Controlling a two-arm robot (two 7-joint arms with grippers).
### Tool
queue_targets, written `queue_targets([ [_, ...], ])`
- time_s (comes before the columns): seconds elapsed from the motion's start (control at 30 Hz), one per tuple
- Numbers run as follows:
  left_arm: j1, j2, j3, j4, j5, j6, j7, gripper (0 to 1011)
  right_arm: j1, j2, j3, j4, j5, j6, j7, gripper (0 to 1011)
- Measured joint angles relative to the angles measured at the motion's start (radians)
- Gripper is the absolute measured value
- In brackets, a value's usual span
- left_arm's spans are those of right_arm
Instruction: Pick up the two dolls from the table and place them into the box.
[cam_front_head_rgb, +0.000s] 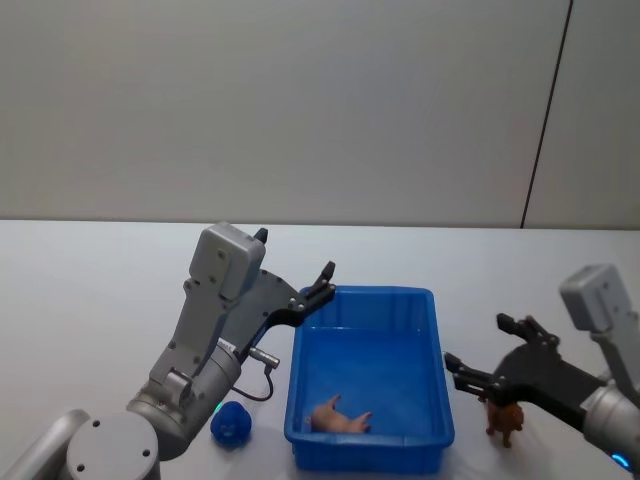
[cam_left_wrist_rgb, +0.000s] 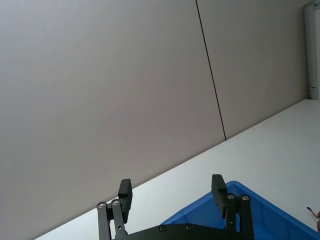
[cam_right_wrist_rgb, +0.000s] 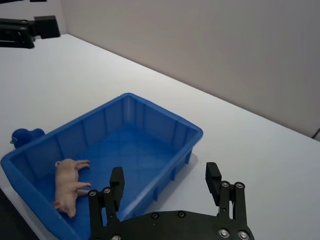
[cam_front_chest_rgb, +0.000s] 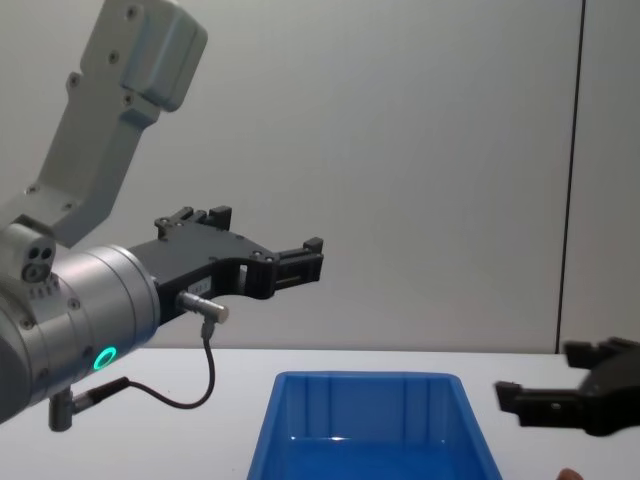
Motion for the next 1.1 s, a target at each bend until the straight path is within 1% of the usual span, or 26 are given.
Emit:
queue_targets([
  [0.3, 0.000, 0.000, 0.000, 0.000, 0.000, 0.000, 0.000, 1001, -0.068, 0.046, 0.024, -0.036, 0.035, 0.001, -0.043, 1001],
  [0.43, 0.000, 0.000, 0.000, 0.000, 0.000, 0.000, 0.000, 1001, -0.088, 0.057, 0.028, -0.045, 0.044, 0.009, -0.053, 1001],
  [0.5, 0.000, 0.000, 0.000, 0.000, 0.000, 0.000, 0.000, 1001, -0.101, 0.064, 0.030, -0.049, 0.052, 0.023, -0.062, 1001],
  [0.7, 0.000, 0.000, 0.000, 0.000, 0.000, 0.000, 0.000, 1001, -0.109, 0.065, 0.030, -0.044, 0.060, 0.056, -0.079, 1001],
  [0.87, 0.000, 0.000, 0.000, 0.000, 0.000, 0.000, 0.000, 1001, -0.106, 0.055, 0.024, -0.020, 0.057, 0.082, -0.092, 1001],
  [1.1, 0.000, 0.000, 0.000, 0.000, 0.000, 0.000, 0.000, 1001, -0.091, 0.039, 0.013, 0.020, 0.045, 0.103, -0.101, 1001],
])
